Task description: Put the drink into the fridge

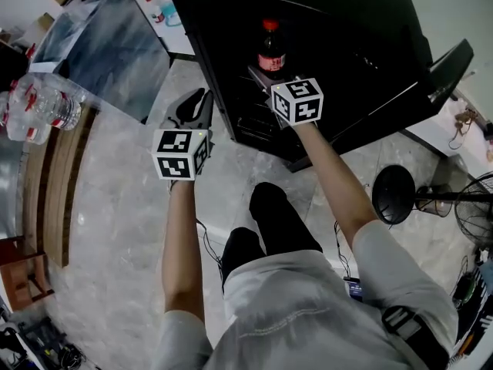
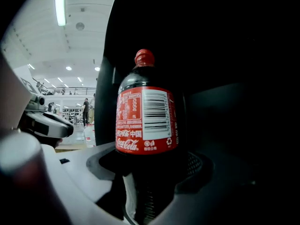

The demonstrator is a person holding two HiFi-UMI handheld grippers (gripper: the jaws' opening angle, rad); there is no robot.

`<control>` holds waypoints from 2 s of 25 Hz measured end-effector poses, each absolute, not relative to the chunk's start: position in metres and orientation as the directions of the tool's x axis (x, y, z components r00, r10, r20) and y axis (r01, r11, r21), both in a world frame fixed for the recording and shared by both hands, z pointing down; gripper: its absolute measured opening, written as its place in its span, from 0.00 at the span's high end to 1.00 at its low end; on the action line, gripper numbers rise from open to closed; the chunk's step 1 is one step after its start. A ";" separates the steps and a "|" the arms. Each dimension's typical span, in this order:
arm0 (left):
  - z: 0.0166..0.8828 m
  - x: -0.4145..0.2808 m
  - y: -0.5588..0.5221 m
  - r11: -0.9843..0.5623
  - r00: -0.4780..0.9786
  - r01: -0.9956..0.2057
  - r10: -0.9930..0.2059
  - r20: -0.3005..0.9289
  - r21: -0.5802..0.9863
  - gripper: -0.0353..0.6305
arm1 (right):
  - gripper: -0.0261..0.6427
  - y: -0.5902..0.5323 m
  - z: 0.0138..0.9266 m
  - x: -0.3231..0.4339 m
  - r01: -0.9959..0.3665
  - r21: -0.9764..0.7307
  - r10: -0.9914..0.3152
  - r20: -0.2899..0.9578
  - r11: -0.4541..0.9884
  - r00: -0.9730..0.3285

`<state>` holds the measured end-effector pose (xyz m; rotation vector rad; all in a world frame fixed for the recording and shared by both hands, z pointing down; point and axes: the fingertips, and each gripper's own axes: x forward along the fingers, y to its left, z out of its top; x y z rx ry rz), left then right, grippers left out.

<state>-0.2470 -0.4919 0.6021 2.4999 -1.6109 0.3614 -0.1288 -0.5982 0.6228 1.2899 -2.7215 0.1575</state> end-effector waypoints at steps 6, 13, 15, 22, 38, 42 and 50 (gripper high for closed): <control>0.621 -0.263 -0.506 -0.402 0.384 -0.916 -0.889 0.251 -0.021 0.87 | 0.50 -0.632 0.635 -0.138 -0.811 -0.051 -0.800 0.143 0.583 -0.583; 0.637 -0.269 -0.518 -0.394 0.376 -0.918 -0.894 0.242 -0.029 0.87 | 0.50 -0.660 0.634 -0.157 -0.779 -0.023 -0.776 0.079 0.627 -0.626; 0.641 -0.271 -0.523 -0.395 0.377 -0.918 -0.894 0.244 -0.031 0.87 | 0.50 -0.668 0.633 -0.163 -0.753 -0.010 -0.751 0.061 0.659 -0.658; 0.660 -0.271 -0.536 -0.376 0.358 -0.926 -0.896 0.264 -0.021 0.87 | 0.49 -0.679 0.633 -0.170 -0.659 -0.038 -0.658 0.038 0.751 -0.752; 0.632 -0.263 -0.503 -0.372 0.346 -0.928 -0.891 0.294 -0.033 0.87 | 0.39 -0.645 0.634 -0.141 -0.699 -0.025 -0.691 0.131 0.714 -0.711; 0.615 -0.269 -0.488 -0.340 0.318 -0.940 -0.900 0.299 -0.024 0.87 | 0.39 -0.617 0.627 -0.134 -0.702 -0.005 -0.691 0.169 0.712 -0.703; 0.560 -0.269 -0.427 -0.318 0.294 -0.948 -0.905 0.309 -0.030 0.87 | 0.51 -0.524 0.592 -0.122 -0.675 -0.026 -0.653 0.225 0.738 -0.723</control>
